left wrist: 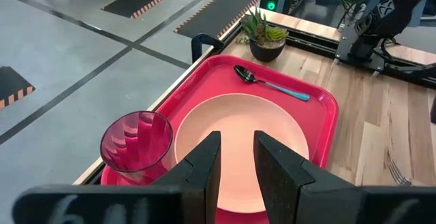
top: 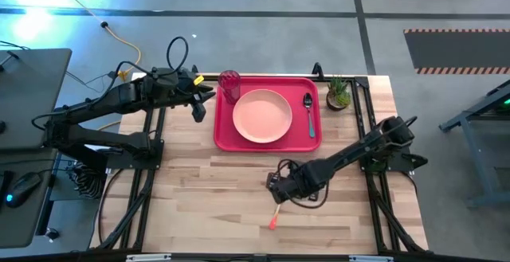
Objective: Pick and place plate/cup/fork/spoon on tray
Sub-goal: Put the orange fork to the right of the orange plate on the red tray
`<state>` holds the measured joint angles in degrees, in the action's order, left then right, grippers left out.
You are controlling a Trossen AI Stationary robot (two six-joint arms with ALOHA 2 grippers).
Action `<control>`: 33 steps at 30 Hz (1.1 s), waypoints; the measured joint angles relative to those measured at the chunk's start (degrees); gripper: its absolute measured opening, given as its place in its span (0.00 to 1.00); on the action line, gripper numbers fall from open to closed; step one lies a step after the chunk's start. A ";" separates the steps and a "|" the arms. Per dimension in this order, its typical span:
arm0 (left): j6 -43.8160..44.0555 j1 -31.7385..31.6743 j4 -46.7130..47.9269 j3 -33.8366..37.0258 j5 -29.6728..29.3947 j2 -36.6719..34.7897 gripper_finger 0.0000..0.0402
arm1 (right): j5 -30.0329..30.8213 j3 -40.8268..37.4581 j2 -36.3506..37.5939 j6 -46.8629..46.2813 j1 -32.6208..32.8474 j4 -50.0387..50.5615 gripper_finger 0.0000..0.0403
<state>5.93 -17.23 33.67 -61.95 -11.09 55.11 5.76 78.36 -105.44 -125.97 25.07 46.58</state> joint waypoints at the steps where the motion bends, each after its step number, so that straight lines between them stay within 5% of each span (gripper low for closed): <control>1: 0.01 0.00 0.00 0.00 0.02 0.00 0.19 | 0.00 -0.01 -0.62 -0.29 0.34 -0.79 0.22; 33: -0.19 0.02 -0.04 0.00 0.02 0.00 0.19 | -1.69 0.09 -11.20 -1.22 -0.08 -4.56 0.22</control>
<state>5.74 -17.21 33.63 -61.95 -11.07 55.11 4.07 78.45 -116.64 -127.20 24.99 42.02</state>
